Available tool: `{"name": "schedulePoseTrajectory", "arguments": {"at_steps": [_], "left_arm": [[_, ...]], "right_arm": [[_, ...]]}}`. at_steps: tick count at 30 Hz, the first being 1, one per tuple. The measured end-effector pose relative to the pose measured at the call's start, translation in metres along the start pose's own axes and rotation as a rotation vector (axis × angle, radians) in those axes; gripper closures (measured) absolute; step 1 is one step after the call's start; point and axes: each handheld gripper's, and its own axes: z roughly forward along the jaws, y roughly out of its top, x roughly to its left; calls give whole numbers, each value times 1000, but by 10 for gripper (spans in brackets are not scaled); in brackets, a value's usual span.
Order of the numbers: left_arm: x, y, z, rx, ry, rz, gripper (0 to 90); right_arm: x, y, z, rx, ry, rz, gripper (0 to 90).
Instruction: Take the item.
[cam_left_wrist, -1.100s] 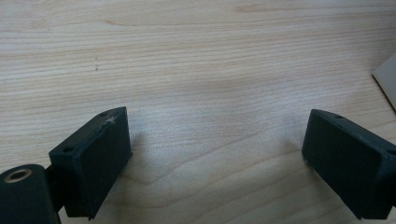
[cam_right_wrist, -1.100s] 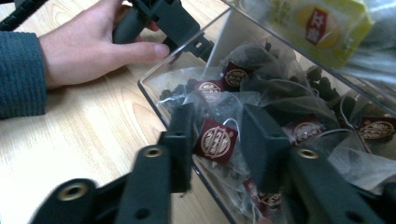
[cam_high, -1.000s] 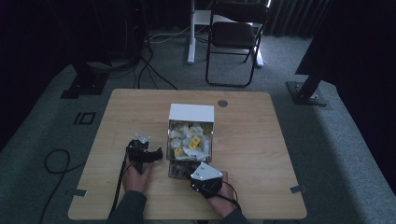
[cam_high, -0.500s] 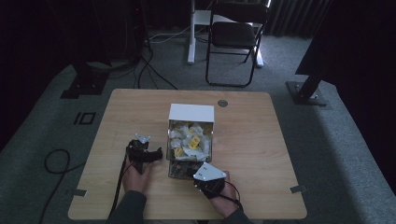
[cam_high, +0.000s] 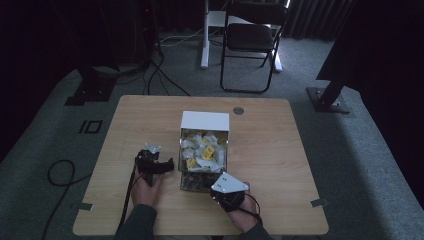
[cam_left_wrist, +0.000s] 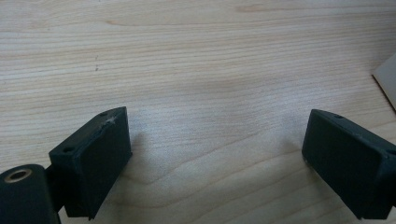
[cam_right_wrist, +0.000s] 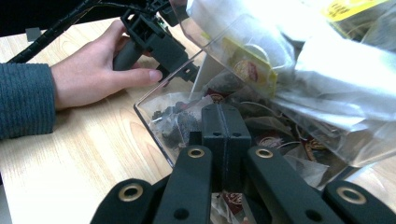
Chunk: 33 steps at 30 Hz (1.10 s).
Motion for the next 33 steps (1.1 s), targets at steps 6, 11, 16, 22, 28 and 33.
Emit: {"name": "schedulePoseTrajectory", "arguments": {"at_steps": [6,11,16,22,28,33], "left_arm": [[0,0,0,0,0,0,84],[0,0,0,0,0,0,84],[0,0,0,0,0,0,84],[0,0,0,0,0,0,84],[0,0,0,0,0,0,84],[0,0,0,0,0,0,85]], "right_arm": [[0,3,-5,-16,-4,-5,900],[0,4,-9,-27,-6,-9,900],[0,6,-12,-36,-7,-7,900],[0,6,-18,-44,-6,-5,900],[1,6,-23,-48,-3,-8,900],[-1,5,-29,-49,-13,-8,900]]}}
